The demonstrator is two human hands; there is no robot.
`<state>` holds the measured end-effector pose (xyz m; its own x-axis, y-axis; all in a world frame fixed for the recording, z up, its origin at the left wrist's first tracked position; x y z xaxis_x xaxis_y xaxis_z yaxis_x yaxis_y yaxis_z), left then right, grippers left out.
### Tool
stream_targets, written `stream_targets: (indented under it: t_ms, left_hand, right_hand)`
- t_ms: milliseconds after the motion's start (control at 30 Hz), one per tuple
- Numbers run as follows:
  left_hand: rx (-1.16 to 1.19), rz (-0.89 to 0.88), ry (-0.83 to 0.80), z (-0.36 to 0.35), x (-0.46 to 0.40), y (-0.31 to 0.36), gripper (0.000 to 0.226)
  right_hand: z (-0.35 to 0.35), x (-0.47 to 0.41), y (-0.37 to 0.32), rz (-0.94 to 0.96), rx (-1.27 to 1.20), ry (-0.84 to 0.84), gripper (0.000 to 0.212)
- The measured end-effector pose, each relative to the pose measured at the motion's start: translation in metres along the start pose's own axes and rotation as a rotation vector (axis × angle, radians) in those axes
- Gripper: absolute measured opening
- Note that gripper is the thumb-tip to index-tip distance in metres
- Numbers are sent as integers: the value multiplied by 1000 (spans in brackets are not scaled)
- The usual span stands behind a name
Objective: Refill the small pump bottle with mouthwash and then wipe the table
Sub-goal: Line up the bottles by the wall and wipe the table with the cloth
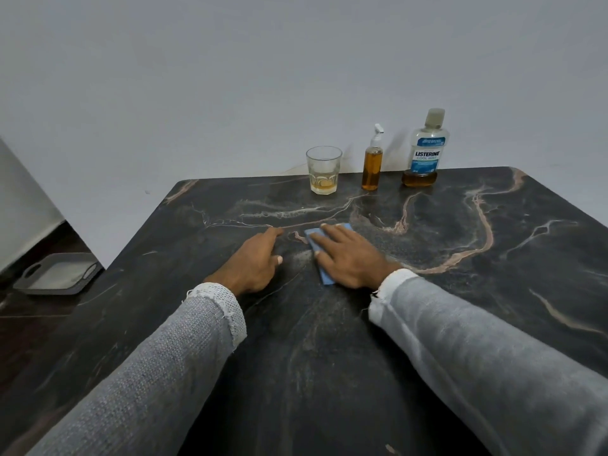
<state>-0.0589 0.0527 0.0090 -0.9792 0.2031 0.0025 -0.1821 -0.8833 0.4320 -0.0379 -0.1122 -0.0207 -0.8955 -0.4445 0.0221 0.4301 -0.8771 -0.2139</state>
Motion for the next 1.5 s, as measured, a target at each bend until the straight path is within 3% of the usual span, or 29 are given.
stream_targets:
  t_ms: [167, 367, 667, 833, 1033, 1333, 1500]
  left_hand:
    - [-63, -29, -52, 3, 2, 3, 52]
    - [-28, -24, -6, 7, 2, 1, 47]
    - [-29, 28, 145, 30, 13, -25, 46]
    - [-105, 29, 85, 31, 18, -34, 44]
    - [-160, 22, 3, 23, 12, -37, 53]
    - [-163, 42, -60, 26, -28, -48, 66]
    - [-168, 46, -76, 30, -54, -50, 61]
  right_hand:
    - [2, 45, 31, -170, -11, 71, 59]
    - [-12, 88, -41, -53, 10, 143, 67]
    - [-16, -18, -83, -4, -25, 65, 57]
    - [2, -33, -57, -109, -105, 83, 60]
    - [-23, 12, -71, 14, -17, 64, 65]
    - [-21, -80, -51, -90, -45, 21, 58]
    - [-15, -129, -40, -113, -34, -3, 58]
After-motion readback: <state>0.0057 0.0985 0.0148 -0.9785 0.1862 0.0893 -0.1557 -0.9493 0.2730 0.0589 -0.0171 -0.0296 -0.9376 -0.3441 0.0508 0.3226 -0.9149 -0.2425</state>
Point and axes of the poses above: each hand's wrist, its own x-axis away from the middle knuckle, its own z-axis out of the back of the hand, y = z × x, the point moved 7 cm from there along -x, towards the middle knuckle, and after that the axes turned 3 degrees about -x, right-handed, at the moved point
